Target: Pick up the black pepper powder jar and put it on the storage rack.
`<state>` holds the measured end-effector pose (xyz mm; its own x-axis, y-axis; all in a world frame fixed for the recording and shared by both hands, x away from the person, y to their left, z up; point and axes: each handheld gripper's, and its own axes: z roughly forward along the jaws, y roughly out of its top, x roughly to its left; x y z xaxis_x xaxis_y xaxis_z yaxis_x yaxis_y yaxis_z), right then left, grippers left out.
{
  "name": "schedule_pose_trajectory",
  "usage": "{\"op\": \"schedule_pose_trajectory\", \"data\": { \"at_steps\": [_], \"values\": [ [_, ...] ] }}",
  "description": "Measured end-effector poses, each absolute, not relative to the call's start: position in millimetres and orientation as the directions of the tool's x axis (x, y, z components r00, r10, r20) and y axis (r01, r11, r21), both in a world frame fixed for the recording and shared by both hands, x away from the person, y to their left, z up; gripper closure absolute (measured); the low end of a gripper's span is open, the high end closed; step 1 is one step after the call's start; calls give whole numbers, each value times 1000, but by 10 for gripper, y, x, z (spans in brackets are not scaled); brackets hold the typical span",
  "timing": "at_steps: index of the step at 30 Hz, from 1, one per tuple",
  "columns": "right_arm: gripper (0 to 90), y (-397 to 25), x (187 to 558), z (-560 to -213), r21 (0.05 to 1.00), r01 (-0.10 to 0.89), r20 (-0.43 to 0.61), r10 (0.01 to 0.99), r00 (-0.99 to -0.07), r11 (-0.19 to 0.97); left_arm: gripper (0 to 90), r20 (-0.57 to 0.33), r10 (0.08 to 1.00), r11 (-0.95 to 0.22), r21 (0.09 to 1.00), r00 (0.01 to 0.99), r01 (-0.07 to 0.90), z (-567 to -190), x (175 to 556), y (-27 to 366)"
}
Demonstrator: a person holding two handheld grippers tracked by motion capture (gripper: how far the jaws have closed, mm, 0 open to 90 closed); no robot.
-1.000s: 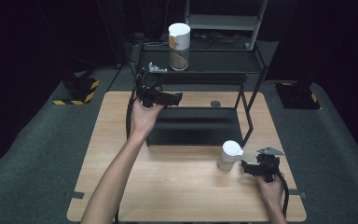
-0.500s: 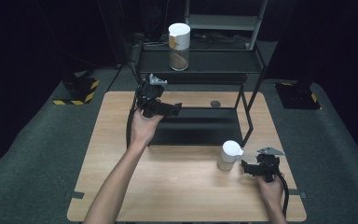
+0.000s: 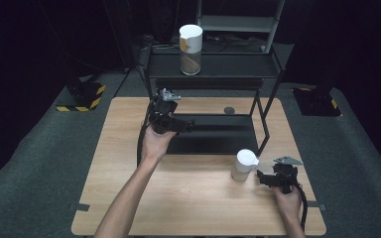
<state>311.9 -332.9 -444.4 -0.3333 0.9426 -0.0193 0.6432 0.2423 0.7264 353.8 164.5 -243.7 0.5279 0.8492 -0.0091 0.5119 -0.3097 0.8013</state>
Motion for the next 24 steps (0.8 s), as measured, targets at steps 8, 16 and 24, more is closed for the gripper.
{"op": "schedule_pose_trajectory", "data": {
  "at_steps": [8,16,24],
  "values": [
    [43,-3329,3119,-4444,726,643,-19,943,-333,242,61,1,843,-324,799,538,506,-2502,3507,1602],
    [43,-3329,3119,-4444,726,643,-19,943,-333,242,60,-10,836,-327,795,549,512,-2623,3478,1575],
    [43,-3329,3119,-4444,726,643,-19,943,-333,242,60,-12,834,-329,792,551,514,-2693,3429,1587]
  ]
}}
